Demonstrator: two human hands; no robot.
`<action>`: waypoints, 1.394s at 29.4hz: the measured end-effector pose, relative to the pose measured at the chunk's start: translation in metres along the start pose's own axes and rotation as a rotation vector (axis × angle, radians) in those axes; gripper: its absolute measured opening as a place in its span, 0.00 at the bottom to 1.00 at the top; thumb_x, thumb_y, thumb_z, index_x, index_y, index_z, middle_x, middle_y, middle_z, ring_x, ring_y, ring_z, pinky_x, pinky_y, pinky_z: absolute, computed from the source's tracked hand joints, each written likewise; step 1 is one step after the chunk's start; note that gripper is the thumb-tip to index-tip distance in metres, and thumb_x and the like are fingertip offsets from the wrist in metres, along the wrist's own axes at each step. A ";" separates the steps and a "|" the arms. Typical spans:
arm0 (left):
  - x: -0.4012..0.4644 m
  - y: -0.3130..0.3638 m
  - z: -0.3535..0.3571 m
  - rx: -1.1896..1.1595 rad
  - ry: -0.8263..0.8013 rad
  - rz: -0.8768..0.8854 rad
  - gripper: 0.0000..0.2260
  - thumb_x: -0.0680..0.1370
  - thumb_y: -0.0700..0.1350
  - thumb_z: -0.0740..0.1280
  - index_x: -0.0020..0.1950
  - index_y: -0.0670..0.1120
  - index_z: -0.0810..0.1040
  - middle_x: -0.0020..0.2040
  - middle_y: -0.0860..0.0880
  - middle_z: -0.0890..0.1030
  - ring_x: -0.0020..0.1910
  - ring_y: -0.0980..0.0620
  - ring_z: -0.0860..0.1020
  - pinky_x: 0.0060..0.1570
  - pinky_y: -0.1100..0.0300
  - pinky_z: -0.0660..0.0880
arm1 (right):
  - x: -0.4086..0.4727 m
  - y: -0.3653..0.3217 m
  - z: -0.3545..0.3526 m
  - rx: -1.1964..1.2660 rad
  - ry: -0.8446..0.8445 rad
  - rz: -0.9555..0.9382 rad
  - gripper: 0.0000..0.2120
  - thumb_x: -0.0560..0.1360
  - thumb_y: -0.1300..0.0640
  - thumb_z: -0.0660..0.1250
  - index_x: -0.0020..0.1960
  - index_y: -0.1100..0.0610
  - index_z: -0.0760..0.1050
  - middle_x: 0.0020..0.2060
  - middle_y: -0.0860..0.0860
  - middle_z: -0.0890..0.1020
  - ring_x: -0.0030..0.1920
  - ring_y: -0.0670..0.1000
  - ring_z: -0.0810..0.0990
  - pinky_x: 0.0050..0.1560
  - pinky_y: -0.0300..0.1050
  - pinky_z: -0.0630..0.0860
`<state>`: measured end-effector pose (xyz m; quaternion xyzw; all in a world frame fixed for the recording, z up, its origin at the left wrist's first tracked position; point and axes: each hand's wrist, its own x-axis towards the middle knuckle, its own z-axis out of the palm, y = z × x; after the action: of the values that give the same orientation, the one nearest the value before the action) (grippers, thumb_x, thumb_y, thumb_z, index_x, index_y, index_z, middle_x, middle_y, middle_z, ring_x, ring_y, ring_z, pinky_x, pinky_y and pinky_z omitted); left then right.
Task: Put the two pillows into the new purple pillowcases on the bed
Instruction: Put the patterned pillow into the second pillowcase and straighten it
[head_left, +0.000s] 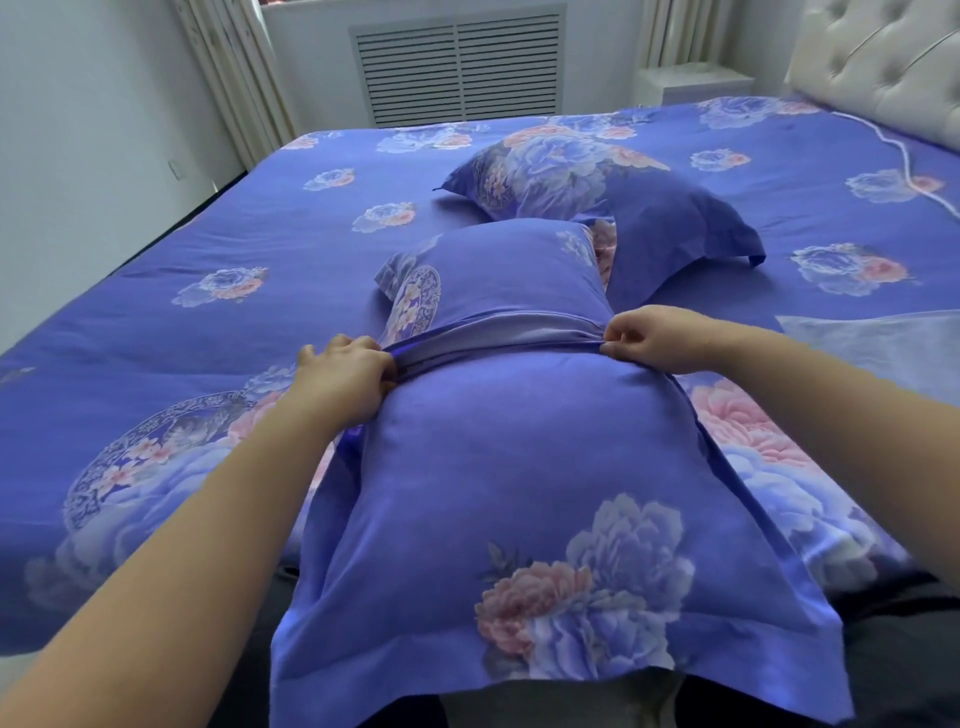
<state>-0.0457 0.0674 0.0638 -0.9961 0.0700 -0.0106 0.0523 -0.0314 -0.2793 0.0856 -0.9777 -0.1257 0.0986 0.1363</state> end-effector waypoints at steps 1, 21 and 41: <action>0.000 -0.003 0.000 -0.027 -0.049 0.000 0.10 0.78 0.51 0.60 0.56 0.57 0.77 0.64 0.53 0.72 0.64 0.46 0.66 0.61 0.45 0.63 | -0.002 0.001 -0.005 -0.036 -0.080 0.004 0.08 0.77 0.51 0.64 0.39 0.46 0.73 0.38 0.43 0.78 0.44 0.51 0.75 0.47 0.45 0.71; 0.007 0.008 0.011 -0.300 0.200 0.127 0.16 0.72 0.59 0.66 0.43 0.47 0.82 0.62 0.50 0.76 0.60 0.45 0.73 0.56 0.51 0.71 | -0.015 -0.011 0.037 -0.378 0.255 0.000 0.16 0.81 0.51 0.49 0.54 0.55 0.73 0.53 0.51 0.77 0.52 0.58 0.78 0.40 0.46 0.68; -0.024 0.001 0.038 -0.026 0.332 -0.067 0.04 0.77 0.40 0.63 0.47 0.43 0.78 0.43 0.42 0.76 0.38 0.37 0.79 0.33 0.51 0.70 | -0.021 0.013 0.043 -0.090 0.403 0.357 0.15 0.78 0.50 0.56 0.45 0.58 0.77 0.48 0.59 0.81 0.43 0.60 0.75 0.41 0.45 0.66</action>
<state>-0.0684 0.0738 0.0253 -0.9830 0.0445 -0.1759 0.0268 -0.0587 -0.2869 0.0445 -0.9893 0.0742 -0.0812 0.0957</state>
